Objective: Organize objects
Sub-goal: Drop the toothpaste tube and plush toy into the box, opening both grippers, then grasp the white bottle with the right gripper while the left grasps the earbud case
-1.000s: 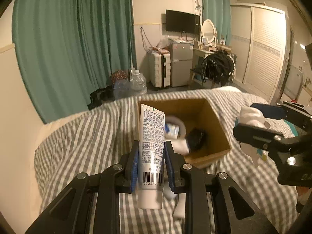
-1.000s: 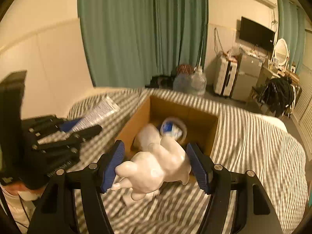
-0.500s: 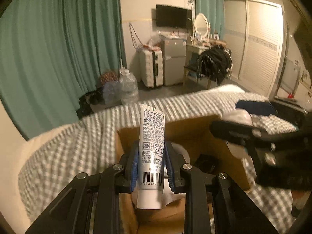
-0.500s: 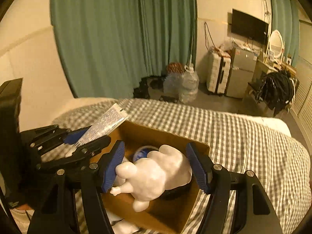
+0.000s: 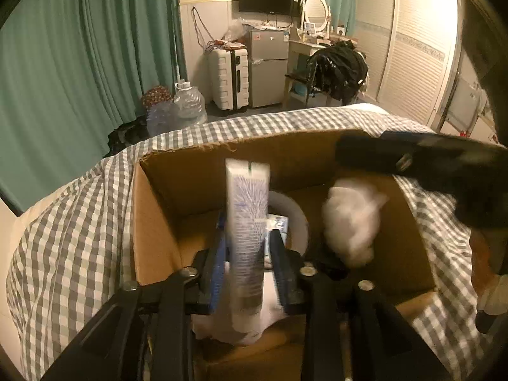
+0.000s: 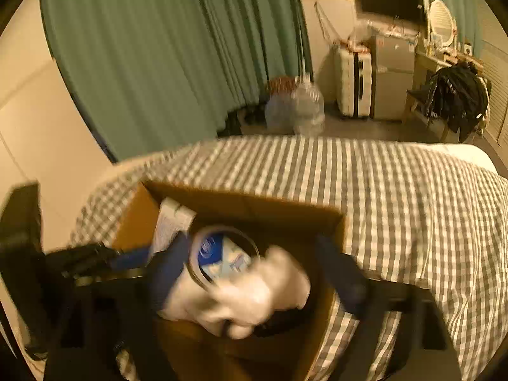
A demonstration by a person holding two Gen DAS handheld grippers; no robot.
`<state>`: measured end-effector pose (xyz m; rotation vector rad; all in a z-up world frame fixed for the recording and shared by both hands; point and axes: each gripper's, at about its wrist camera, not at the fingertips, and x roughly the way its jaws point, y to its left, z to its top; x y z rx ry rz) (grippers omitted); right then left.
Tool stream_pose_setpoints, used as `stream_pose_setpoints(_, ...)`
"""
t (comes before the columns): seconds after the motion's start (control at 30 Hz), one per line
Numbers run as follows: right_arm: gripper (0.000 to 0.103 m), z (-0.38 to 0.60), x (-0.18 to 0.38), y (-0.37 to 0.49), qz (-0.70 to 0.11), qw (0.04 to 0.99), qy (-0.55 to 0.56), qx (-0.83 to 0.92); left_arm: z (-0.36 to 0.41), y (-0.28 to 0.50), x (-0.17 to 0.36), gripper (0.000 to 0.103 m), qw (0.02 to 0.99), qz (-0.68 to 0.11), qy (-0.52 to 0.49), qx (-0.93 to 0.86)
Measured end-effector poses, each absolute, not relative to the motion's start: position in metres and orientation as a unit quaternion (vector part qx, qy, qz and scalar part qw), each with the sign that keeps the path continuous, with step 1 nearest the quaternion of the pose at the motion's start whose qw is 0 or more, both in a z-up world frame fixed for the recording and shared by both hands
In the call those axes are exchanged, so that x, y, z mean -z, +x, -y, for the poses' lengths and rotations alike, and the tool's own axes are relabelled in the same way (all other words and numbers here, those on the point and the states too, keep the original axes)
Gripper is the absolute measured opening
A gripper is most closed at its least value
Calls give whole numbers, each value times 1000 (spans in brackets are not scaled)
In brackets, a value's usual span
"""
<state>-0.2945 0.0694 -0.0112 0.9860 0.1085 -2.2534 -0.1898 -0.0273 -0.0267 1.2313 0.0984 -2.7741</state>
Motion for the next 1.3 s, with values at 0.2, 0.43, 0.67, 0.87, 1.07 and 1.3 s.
stream_pose_setpoints(0.2,92,-88,-30,-271,-35,314,327,891,24,-161,3,80,77,-25,375,924)
stream_pose_setpoints(0.43,92,-111,-69,-217,-45,295,286,911,39,-120,-24,93,126,-41,341,930)
stream_pose_setpoints(0.67,92,-131,-67,-169,-31,279,288,916,48,-69,-24,98,173,-58,313,932)
stream_pose_setpoints(0.87,92,-131,-41,-145,-38,263,325,908,43,-42,-11,99,186,-72,317,927)
stream_pose_setpoints(1.07,92,-120,-4,-129,-57,264,358,894,34,-29,27,99,196,-65,346,915)
stream_pose_setpoints(1.3,92,-87,64,-126,-121,253,425,861,26,-35,69,99,207,-42,399,892)
